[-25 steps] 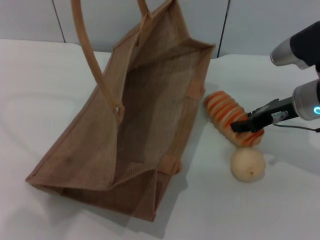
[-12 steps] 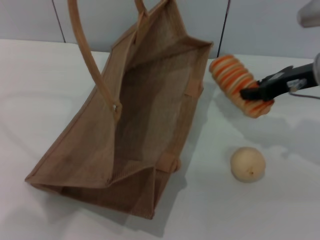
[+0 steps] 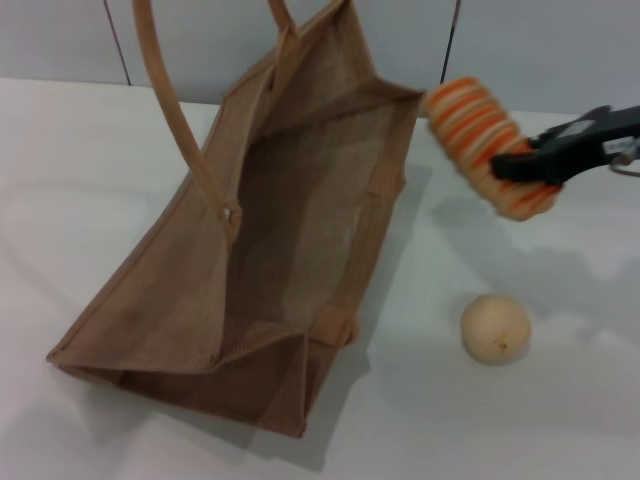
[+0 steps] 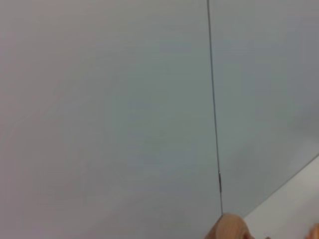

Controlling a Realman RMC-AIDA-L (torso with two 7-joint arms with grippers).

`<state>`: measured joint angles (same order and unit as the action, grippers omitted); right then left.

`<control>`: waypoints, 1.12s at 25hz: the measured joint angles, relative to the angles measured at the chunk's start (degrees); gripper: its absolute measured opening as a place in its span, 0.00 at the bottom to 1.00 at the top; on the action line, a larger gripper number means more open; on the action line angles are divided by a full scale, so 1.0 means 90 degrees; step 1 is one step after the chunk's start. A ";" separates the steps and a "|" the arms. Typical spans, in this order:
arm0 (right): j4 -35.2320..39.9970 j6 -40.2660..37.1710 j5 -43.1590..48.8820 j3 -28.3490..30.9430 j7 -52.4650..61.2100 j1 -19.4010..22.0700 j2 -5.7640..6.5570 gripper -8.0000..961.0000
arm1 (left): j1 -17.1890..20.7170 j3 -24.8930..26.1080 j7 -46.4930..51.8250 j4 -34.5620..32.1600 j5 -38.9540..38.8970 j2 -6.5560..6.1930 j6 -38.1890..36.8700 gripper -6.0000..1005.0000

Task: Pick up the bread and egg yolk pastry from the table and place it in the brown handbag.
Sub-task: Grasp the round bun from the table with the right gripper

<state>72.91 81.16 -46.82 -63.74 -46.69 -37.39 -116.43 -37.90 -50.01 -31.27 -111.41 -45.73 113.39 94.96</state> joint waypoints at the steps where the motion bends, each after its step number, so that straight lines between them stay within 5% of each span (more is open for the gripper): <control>1: 0.0043 0.0092 -0.0196 -0.0066 0.0004 0.0009 -0.0002 0.35 | -0.0003 0.0000 -0.0005 0.0009 0.0001 -0.0001 -0.0028 0.12; 11: 0.0070 0.0150 -0.1065 -0.1331 0.0285 -0.0008 -0.0010 0.32 | -0.0396 -0.0085 -0.0012 0.0016 -0.0047 -0.0055 -0.0100 0.12; 17: -0.0139 -0.0110 -0.1240 -0.1641 0.0281 -0.0169 -0.0004 0.31 | -0.0582 -0.0132 -0.0012 0.0002 -0.0079 0.0038 -0.0115 0.12; 28: -0.1898 -0.1004 -0.1651 -0.1731 -0.0360 -0.0888 0.0043 0.30 | -0.0709 -0.0343 -0.0009 -0.0043 -0.0259 0.0270 -0.0139 0.12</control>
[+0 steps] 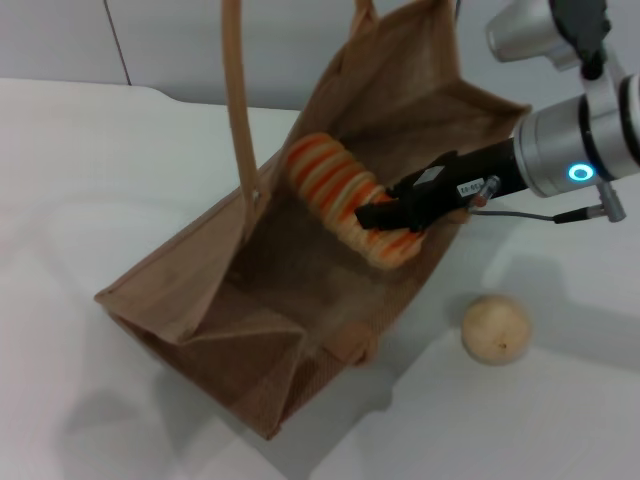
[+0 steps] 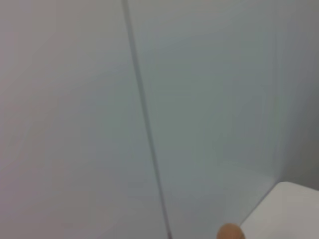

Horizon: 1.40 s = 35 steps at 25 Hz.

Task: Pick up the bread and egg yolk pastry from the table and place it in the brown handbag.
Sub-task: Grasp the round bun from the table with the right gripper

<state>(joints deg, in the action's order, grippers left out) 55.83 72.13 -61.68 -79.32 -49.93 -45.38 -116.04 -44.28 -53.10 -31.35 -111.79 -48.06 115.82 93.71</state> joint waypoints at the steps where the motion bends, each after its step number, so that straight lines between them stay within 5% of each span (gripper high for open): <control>1: -0.0208 -0.0095 0.0000 0.0001 -0.0065 -0.0095 -0.0001 0.30 | -0.0008 -0.0025 0.0003 -0.0002 -0.0058 0.0001 -0.0003 0.12; 22: -0.2678 -0.2256 -0.0077 0.0051 -0.0585 -0.1451 0.0010 0.29 | -0.0054 -0.0488 0.0211 -0.0057 -0.0482 0.0032 -0.0130 0.12; 35: -0.2964 -0.2419 -0.0068 0.0124 -0.0530 -0.1652 0.0025 0.52 | 0.0013 -0.0603 0.0288 -0.0103 -0.0426 0.0012 -0.0166 0.12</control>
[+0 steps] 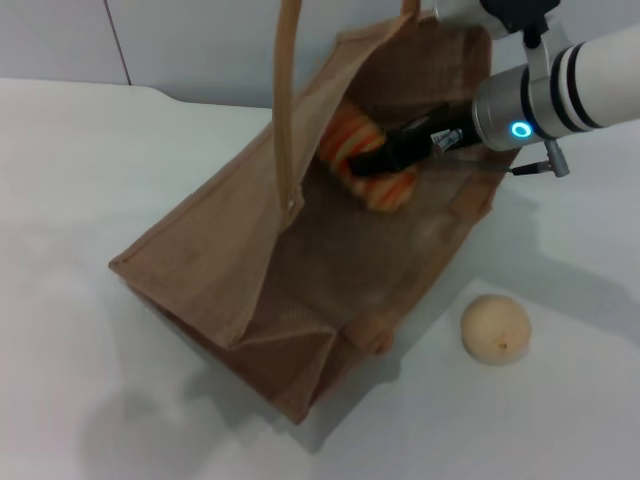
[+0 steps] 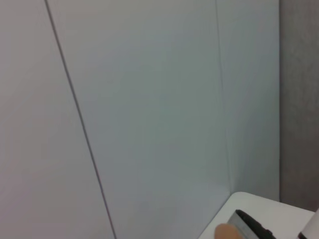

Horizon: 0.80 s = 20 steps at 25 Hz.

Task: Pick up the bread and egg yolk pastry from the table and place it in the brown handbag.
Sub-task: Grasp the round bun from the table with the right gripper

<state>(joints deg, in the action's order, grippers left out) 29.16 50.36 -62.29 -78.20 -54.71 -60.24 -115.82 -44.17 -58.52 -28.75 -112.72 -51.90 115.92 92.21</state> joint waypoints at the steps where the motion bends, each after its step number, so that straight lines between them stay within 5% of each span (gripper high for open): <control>1: -0.0001 0.0027 -0.0001 0.0006 0.0000 0.0000 -0.0001 0.54 | 0.0009 0.0010 -0.0001 0.0007 0.0005 -0.0009 0.0000 0.12; 11: 0.0116 0.0513 -0.0014 0.0037 0.0012 0.0010 -0.0003 0.82 | 0.0108 0.0103 -0.0019 0.0048 0.0260 -0.0037 -0.0022 0.12; 20: 0.0940 0.1941 0.0059 0.0669 0.0024 0.0453 0.0070 0.82 | 0.0399 0.0578 -0.0056 0.0080 0.0529 -0.0082 -0.0077 0.12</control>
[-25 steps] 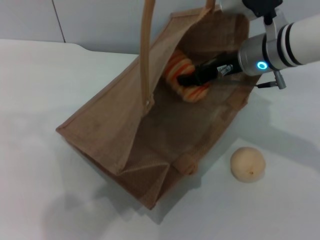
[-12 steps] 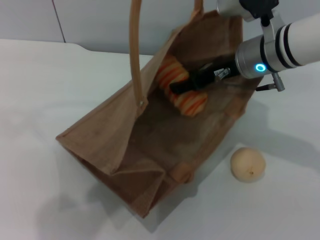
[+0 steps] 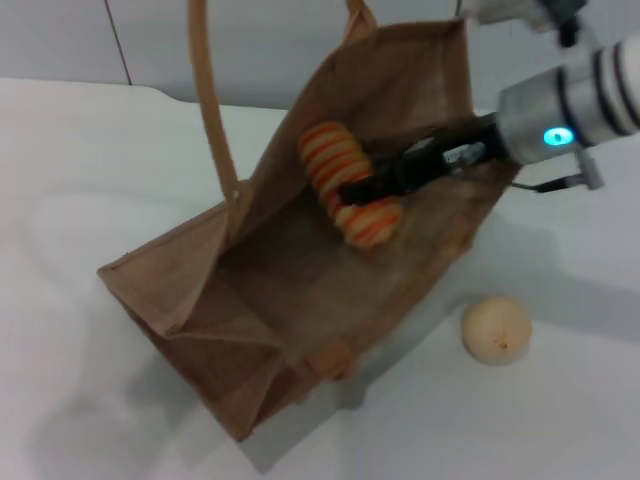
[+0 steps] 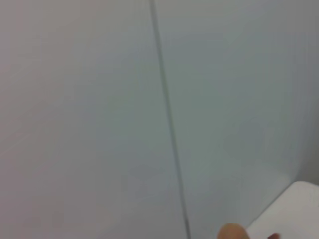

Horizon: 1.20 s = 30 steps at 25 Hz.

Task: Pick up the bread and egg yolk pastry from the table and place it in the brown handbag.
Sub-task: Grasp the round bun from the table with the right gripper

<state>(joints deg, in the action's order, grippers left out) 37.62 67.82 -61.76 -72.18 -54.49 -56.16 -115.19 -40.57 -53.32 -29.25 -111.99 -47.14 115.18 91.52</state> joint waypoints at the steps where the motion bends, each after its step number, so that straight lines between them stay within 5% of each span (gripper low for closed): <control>1: 0.0182 0.0192 0.0025 0.0126 0.0004 0.0118 0.0018 0.82 | 0.0017 0.0002 -0.0001 0.0000 0.0091 -0.0004 -0.0015 0.12; 14: 0.1616 0.1606 0.1511 0.1097 0.0476 0.0992 -0.0050 0.81 | 0.0220 0.0021 0.0027 0.0162 0.0685 -0.0012 -0.0381 0.12; 30: 0.1698 0.2506 0.2935 0.1038 0.0718 0.0944 -0.0098 0.81 | 0.0216 0.0026 0.0013 0.0179 0.0815 -0.0025 -0.0407 0.12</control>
<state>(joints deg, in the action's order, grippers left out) 52.90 90.38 -35.35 -62.84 -48.02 -47.67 -116.07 -38.63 -53.08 -29.14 -110.39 -39.81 114.96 87.86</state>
